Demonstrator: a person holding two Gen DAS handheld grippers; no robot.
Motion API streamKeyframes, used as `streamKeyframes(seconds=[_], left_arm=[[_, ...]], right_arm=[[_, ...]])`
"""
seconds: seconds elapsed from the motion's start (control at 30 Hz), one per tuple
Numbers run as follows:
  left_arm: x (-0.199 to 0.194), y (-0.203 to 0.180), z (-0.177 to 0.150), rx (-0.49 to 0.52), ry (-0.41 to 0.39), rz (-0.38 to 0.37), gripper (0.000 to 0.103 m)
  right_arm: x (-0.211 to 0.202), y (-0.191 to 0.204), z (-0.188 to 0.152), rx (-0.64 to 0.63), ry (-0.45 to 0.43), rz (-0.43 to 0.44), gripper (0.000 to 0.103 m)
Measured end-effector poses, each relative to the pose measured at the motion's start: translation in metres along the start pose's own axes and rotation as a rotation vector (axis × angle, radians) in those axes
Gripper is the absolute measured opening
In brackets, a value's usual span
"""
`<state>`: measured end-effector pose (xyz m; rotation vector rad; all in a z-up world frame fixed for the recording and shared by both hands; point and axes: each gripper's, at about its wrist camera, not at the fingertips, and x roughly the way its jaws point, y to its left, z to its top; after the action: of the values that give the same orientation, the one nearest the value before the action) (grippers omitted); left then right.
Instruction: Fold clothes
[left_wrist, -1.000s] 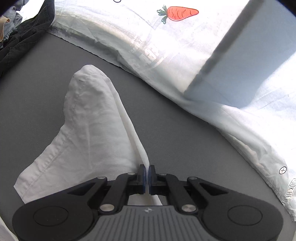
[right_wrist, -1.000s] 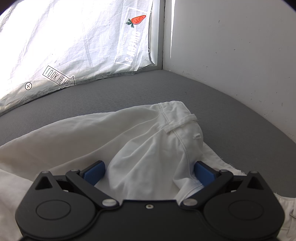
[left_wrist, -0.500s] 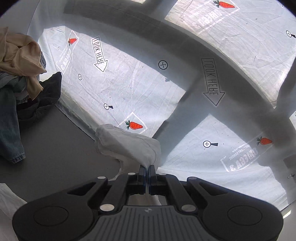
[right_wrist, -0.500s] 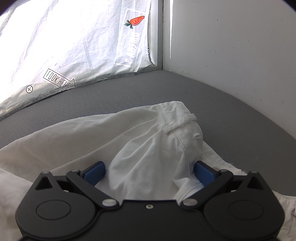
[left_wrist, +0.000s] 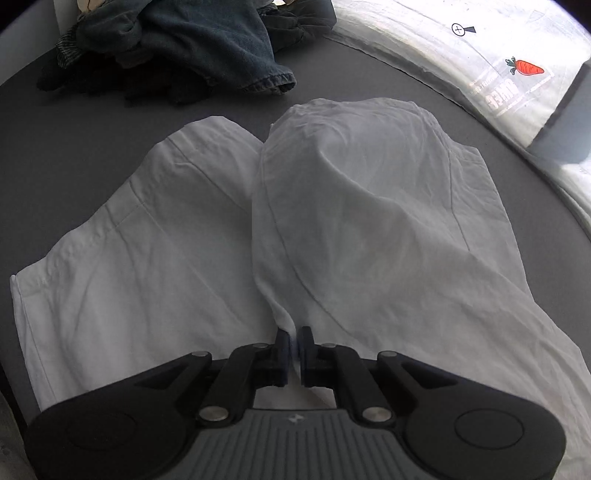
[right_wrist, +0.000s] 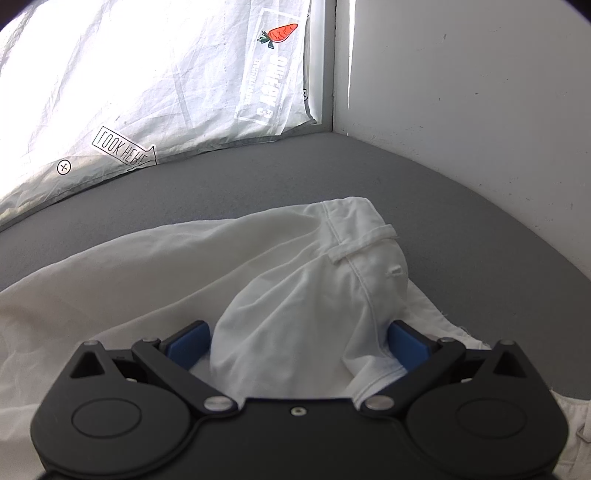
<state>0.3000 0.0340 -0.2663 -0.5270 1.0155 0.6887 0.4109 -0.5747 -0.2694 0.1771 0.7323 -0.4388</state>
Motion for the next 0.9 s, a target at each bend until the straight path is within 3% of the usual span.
streamKeyframes(seconds=[0.1,0.2,0.43,0.67,0.8,0.9], left_arm=[[0.001,-0.004,0.004,0.031,0.011,0.010,0.006],[-0.002,0.001,0.008,0.022,0.019,-0.013,0.010],[-0.008,-0.002,0.013,0.015,0.018,-0.038,0.018],[-0.016,-0.004,0.017,0.006,-0.012,-0.068,0.020],[-0.028,0.004,0.025,-0.007,-0.042,-0.106,0.020],[-0.034,0.011,0.031,-0.015,-0.072,-0.141,0.021]], right_arm=[[-0.004,-0.011,0.014,-0.026,0.062,0.074,0.103],[-0.015,-0.027,0.028,-0.002,0.048,0.118,0.103],[-0.017,-0.048,0.064,-0.056,-0.046,0.056,0.103],[0.030,-0.044,0.087,-0.136,0.033,0.034,0.103],[0.051,-0.036,0.078,-0.099,0.104,0.055,0.103],[0.054,-0.033,0.067,-0.062,0.091,0.026,0.103]])
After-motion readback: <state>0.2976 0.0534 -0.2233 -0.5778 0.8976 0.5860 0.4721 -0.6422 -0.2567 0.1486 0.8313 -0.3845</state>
